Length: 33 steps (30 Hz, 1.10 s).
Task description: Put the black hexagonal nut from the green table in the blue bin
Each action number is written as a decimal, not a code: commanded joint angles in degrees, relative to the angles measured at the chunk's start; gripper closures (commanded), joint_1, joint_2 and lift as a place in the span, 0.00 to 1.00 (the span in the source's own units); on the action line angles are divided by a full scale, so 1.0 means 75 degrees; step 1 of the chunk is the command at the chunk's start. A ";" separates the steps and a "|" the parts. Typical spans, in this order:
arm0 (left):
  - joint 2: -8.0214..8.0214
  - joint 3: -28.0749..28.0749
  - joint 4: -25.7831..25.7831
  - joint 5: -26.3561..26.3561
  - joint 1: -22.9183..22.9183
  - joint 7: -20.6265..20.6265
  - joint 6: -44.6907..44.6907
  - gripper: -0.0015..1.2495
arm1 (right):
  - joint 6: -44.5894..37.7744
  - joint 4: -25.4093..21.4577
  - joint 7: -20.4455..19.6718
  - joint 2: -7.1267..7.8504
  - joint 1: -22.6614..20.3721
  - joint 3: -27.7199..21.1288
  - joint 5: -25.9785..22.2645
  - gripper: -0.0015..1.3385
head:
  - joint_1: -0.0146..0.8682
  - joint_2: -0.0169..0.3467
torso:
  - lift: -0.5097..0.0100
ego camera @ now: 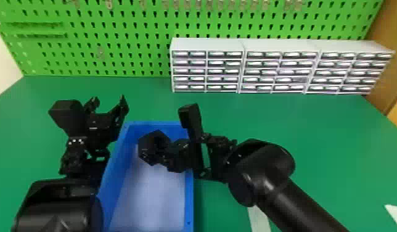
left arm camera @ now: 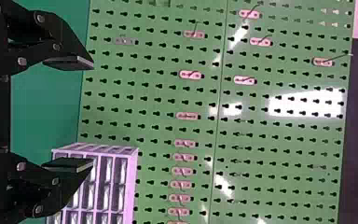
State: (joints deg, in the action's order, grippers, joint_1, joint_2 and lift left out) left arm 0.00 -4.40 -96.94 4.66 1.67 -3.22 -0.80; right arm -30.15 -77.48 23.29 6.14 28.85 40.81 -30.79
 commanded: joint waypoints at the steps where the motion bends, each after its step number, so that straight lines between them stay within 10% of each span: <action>1: -0.0020 0.0001 0.0000 0.0000 0.0000 -0.0004 0.0001 0.41 | 0.0000 0.0006 0.0000 -0.0010 -0.0003 0.0009 0.0027 0.73 | 0.79 0.19 | 0.79; 16: -0.0020 0.0001 0.0000 0.0000 0.0000 -0.0004 0.0001 0.41 | -0.0023 0.0006 0.0000 -0.0033 -0.0026 -0.0226 0.0038 0.19 | 0.79 0.19 | 0.79; 33: -0.0020 0.0012 0.0000 0.0012 -0.0023 0.0008 0.0001 0.41 | 0.0082 -0.0240 0.0000 -0.0068 -0.0096 -0.1234 0.0554 0.14 | 0.79 0.19 | 0.79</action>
State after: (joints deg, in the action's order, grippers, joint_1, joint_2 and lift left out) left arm 0.00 -4.39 -96.94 4.70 1.49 -3.16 -0.79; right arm -30.12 -78.60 23.29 5.65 28.38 33.40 -27.69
